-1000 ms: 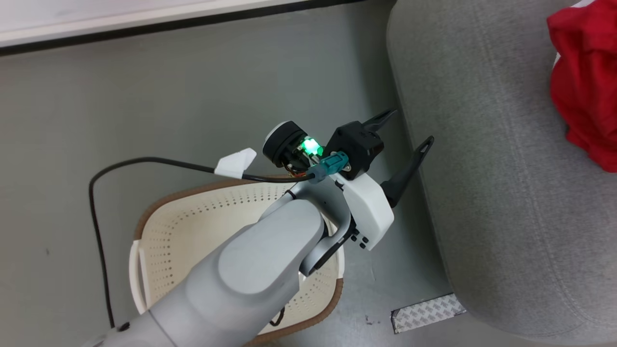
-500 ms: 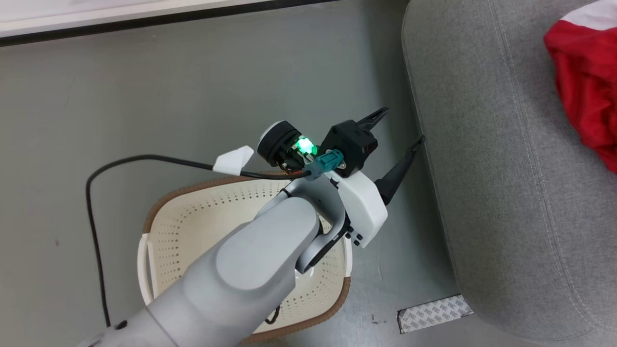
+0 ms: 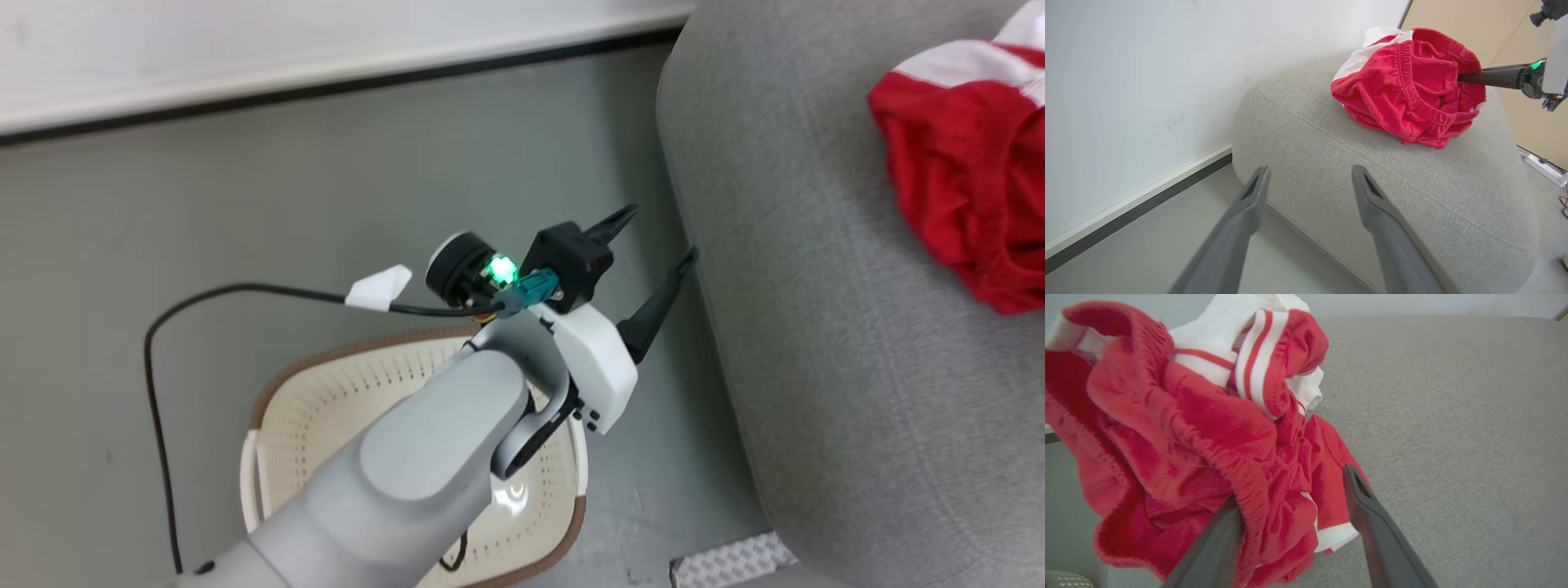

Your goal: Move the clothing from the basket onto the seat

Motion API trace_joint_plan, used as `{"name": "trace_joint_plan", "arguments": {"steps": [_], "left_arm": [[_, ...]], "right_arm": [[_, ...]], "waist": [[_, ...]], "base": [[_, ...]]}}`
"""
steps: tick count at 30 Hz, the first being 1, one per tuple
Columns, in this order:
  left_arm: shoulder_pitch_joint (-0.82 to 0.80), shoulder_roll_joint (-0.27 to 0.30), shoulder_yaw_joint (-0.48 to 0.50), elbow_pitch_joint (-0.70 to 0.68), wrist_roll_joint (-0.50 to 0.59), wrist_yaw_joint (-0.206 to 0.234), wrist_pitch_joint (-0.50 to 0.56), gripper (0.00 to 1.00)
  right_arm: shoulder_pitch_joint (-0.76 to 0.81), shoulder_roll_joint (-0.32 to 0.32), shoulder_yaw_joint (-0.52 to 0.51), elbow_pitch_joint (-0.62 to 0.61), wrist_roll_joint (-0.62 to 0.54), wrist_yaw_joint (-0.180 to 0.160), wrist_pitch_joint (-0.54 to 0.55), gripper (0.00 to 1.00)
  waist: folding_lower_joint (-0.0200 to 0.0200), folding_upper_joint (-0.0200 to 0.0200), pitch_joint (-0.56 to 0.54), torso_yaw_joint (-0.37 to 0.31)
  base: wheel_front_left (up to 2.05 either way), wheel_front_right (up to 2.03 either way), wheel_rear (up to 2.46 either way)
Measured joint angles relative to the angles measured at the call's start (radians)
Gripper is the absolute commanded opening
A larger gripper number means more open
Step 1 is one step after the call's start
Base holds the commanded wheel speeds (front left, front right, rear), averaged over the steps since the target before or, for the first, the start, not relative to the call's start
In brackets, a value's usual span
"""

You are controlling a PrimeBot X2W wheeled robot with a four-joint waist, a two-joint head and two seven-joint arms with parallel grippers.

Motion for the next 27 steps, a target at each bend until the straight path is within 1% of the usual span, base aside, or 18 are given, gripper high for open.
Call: {"name": "trace_joint_plan", "arguments": {"steps": [5,11,14,18,21,27], "left_arm": [[0.046,0.003,0.008,0.019,-0.023,-0.002,-0.034,1.00],[0.118,0.022,0.027,0.036,-0.069,0.002,-0.060,1.00],[0.146,0.026,0.035,0.030,-0.081,0.010,-0.071,1.00],[0.182,0.041,0.052,0.015,-0.107,0.021,-0.087,1.00],[0.209,0.054,0.064,0.003,-0.117,0.032,-0.096,1.00],[0.257,0.086,0.095,-0.024,-0.139,0.056,-0.108,1.00]], "right_arm": [[0.017,-0.045,0.070,-0.009,0.034,0.000,0.055,1.00],[0.045,-0.095,0.167,-0.107,0.056,0.000,0.100,1.00],[0.053,-0.129,0.196,-0.145,0.063,0.000,0.096,1.00],[0.052,-0.178,0.217,-0.191,0.060,0.000,0.049,1.00],[0.041,-0.200,0.214,-0.217,0.041,0.000,-0.026,1.00],[0.032,-0.204,0.196,-0.272,0.001,0.000,-0.157,1.00]], "waist": [[-0.0001,0.0000,-0.084,-0.008],[-0.0003,0.0000,-0.207,-0.021],[-0.0004,0.0001,-0.267,-0.028],[-0.0004,0.0000,-0.335,-0.037],[-0.0004,0.0000,-0.379,-0.039],[-0.0005,0.0000,-0.451,-0.028]], "base": [[0.00,0.00,0.00],[0.00,0.00,0.00],[0.00,0.00,0.00],[0.00,0.00,0.00],[0.00,0.00,0.00],[0.00,0.00,0.00]]}}
